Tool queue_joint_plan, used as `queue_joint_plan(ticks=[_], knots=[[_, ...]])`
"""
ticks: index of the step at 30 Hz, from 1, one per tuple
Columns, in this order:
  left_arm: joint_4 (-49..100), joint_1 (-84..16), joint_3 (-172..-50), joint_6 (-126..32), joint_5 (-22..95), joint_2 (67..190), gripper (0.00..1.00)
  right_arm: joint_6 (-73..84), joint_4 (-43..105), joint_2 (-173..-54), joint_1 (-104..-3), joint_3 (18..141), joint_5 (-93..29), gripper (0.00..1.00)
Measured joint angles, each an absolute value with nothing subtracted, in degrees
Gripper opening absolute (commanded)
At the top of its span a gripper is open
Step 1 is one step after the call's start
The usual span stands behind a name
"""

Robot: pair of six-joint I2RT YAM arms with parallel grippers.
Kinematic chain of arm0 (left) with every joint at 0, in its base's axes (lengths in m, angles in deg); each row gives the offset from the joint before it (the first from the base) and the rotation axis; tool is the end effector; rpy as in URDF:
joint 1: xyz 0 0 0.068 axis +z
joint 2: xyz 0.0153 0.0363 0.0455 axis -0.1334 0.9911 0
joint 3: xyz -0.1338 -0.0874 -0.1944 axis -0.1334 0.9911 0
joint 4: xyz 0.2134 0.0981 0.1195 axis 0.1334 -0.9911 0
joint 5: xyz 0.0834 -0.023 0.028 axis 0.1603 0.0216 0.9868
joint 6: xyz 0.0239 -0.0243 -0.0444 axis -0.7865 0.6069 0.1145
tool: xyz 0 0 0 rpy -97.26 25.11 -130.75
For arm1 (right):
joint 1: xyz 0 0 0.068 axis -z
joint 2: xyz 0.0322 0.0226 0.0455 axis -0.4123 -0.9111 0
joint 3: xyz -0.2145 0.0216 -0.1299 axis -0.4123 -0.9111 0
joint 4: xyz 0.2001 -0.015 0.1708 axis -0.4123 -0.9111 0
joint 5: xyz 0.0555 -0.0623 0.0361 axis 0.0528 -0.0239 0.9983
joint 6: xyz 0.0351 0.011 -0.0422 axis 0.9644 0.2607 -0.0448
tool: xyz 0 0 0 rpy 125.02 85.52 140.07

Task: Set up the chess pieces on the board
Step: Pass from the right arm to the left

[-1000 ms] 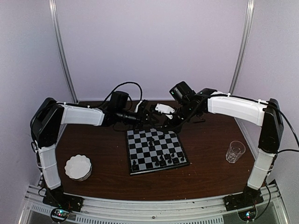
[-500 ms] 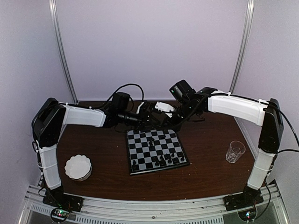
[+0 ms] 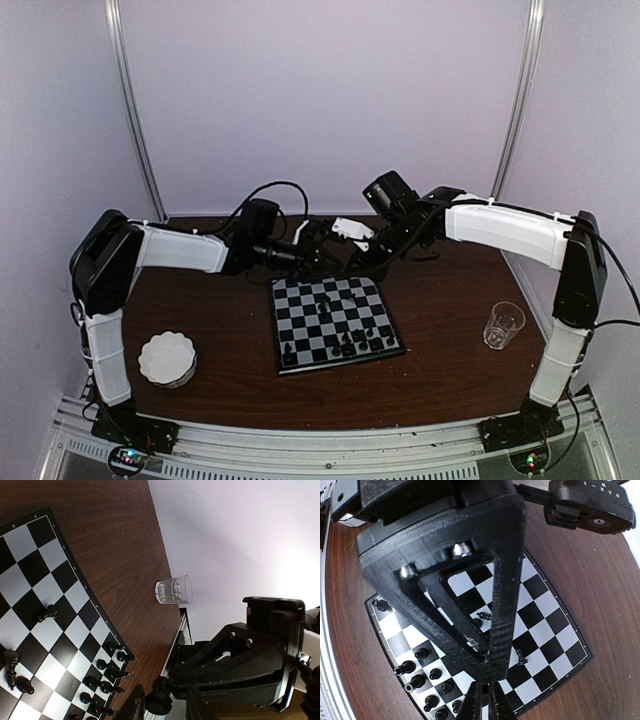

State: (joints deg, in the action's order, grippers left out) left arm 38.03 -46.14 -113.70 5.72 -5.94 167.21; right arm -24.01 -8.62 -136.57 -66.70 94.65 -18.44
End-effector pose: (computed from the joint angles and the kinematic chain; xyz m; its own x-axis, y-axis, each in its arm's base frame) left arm 0.3232 -0.2951 0.1843 -0.9920 0.0650 -0.1085 0.1218 0.2586 -0.9583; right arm 0.2850 0.2786 0.2605 -0.2518 -0.7120 -0.6554 -0.9535 0.2983 0.0422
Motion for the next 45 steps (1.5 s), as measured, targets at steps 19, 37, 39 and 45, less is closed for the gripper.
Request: queue_joint_plan(ticks=[19, 37, 39, 45], knots=[[38.7, -46.1, -113.7, 6.4, -6.3, 167.6, 0.35, -22.7, -8.5, -136.6, -66.7, 95.3, -19.1, 0.04], [40.1, -46.1, -113.3, 7.3, -6.5, 167.8, 0.2, -21.5, -8.6, -136.7, -66.3, 95.7, -19.2, 0.32], [41.3, -46.1, -113.1, 7.9, -6.7, 167.8, 0.2, -20.9, -9.1, -136.6, -65.5, 95.9, -17.0, 0.35], [51.4, -46.1, -111.2, 13.3, -8.0, 168.0, 0.2, -17.6, -9.3, -132.8, -58.0, 95.4, -5.0, 0.39]])
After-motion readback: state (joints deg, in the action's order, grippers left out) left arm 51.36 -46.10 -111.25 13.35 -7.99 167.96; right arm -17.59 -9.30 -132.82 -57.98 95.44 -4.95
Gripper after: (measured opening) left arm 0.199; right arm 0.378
